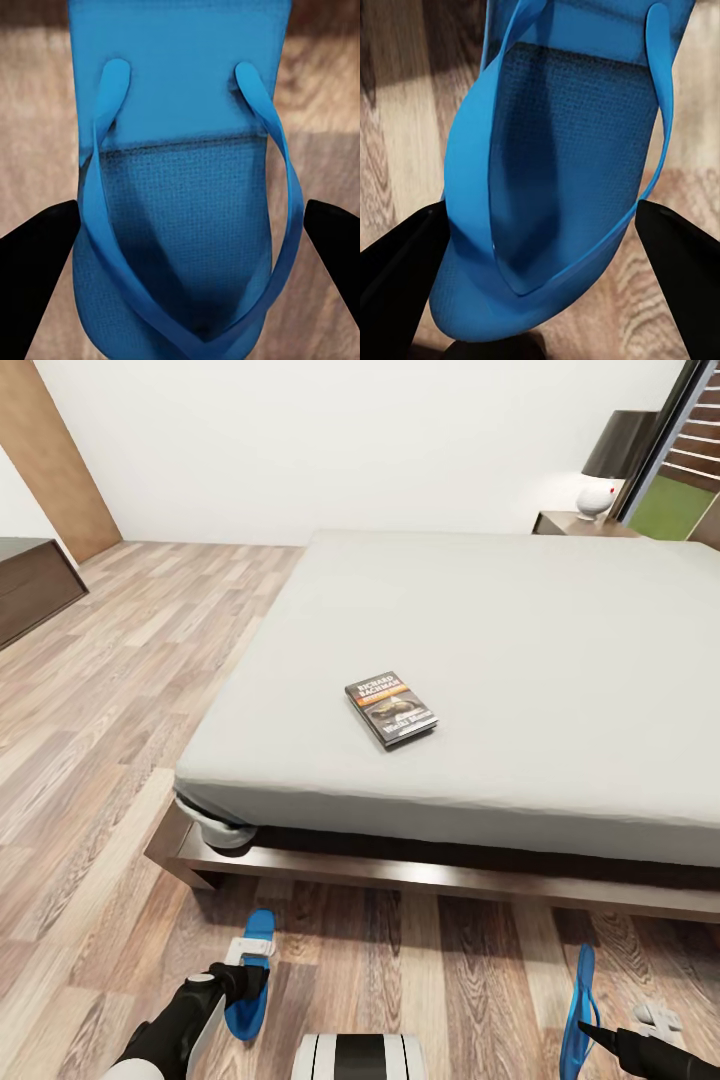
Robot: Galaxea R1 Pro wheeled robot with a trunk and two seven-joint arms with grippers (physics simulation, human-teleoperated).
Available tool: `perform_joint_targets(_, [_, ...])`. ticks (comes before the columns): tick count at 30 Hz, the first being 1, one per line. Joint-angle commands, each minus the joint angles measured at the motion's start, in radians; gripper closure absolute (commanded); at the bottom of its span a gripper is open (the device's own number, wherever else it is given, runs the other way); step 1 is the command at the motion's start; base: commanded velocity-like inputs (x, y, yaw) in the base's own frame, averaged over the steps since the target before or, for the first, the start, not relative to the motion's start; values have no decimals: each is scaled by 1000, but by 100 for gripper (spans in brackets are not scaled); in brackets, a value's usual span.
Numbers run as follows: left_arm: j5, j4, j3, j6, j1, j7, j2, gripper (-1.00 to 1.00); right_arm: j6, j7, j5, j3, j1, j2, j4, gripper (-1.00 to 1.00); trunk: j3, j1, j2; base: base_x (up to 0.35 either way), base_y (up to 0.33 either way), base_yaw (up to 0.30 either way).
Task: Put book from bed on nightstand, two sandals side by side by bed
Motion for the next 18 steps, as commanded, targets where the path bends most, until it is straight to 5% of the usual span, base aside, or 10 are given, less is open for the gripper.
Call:
perform_joint_targets(1, [-10, -2, 8, 5, 0, -9, -1, 100, 6, 4, 1, -7, 0, 0, 0, 100, -5, 0, -1, 0, 0, 0])
perform_joint_targets(18, [-10, -2, 8, 5, 0, -9, -1, 100, 6, 4, 1, -7, 0, 0, 0, 100, -70, 8, -4, 0, 0, 0])
